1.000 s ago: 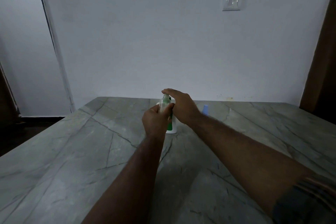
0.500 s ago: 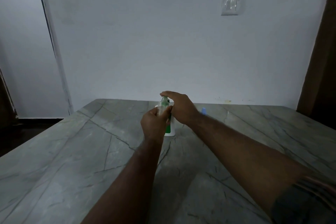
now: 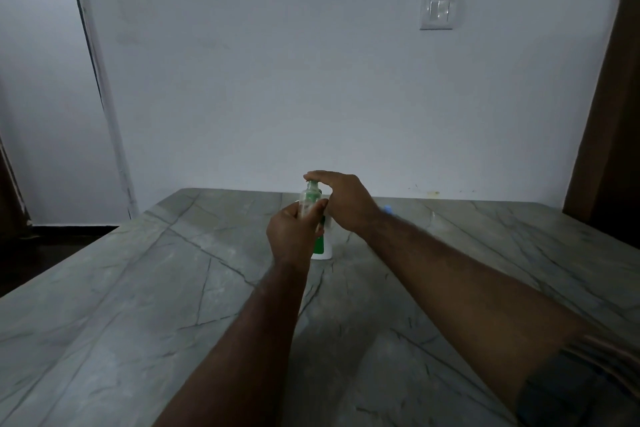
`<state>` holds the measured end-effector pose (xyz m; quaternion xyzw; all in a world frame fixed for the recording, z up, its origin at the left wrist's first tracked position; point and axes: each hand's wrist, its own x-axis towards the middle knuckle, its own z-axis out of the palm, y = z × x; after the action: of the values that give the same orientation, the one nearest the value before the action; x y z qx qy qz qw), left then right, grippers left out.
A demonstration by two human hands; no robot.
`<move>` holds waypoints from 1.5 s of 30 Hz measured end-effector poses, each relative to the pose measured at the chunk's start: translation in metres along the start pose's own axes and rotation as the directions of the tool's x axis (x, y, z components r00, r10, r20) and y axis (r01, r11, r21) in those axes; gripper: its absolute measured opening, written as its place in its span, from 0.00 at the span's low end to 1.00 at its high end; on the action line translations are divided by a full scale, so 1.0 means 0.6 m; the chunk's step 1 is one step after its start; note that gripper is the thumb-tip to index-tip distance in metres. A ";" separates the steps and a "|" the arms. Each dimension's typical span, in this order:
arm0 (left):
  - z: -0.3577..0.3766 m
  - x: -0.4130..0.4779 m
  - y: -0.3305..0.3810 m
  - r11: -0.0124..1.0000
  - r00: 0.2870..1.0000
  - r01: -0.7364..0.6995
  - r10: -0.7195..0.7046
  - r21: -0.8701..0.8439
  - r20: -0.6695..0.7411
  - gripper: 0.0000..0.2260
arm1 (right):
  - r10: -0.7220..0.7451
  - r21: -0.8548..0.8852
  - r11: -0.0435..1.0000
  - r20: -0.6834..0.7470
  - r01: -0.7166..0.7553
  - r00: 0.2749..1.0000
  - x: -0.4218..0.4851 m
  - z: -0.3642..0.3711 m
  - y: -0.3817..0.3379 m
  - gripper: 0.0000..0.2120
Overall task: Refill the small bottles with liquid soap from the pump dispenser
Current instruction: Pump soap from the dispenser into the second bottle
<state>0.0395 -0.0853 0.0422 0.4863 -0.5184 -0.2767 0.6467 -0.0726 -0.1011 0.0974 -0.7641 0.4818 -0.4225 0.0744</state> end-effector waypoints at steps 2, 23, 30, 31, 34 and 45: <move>0.000 0.003 0.001 1.000 1.000 -0.004 0.004 -0.001 -0.008 0.14 | -0.013 0.001 1.000 -0.013 0.013 1.000 -0.002 0.003 0.001 0.27; 0.002 0.003 -0.007 1.000 1.000 -0.001 0.002 0.027 -0.019 0.17 | 0.013 0.033 0.999 0.019 -0.014 1.000 0.004 0.003 0.008 0.28; 0.001 0.001 -0.005 1.000 1.000 -0.006 0.006 0.011 -0.012 0.17 | 0.019 0.085 0.996 -0.003 -0.019 1.000 -0.008 0.014 0.011 0.29; 0.001 0.000 -0.006 1.000 1.000 -0.001 0.001 0.008 -0.010 0.17 | 0.018 0.077 0.997 0.004 -0.019 1.000 -0.008 0.014 0.012 0.29; 0.001 0.002 -0.004 1.000 1.000 0.009 -0.009 0.008 -0.009 0.17 | 0.007 0.038 0.999 0.031 -0.008 0.999 0.002 0.002 0.006 0.28; 0.001 0.001 -0.003 1.000 1.000 0.015 -0.015 0.002 -0.012 0.17 | -0.004 0.034 0.999 0.054 0.002 0.999 -0.002 0.002 0.010 0.28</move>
<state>0.0395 -0.0865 0.0405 0.4926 -0.5112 -0.2780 0.6471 -0.0759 -0.1038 0.0929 -0.7745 0.4713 -0.4101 0.0997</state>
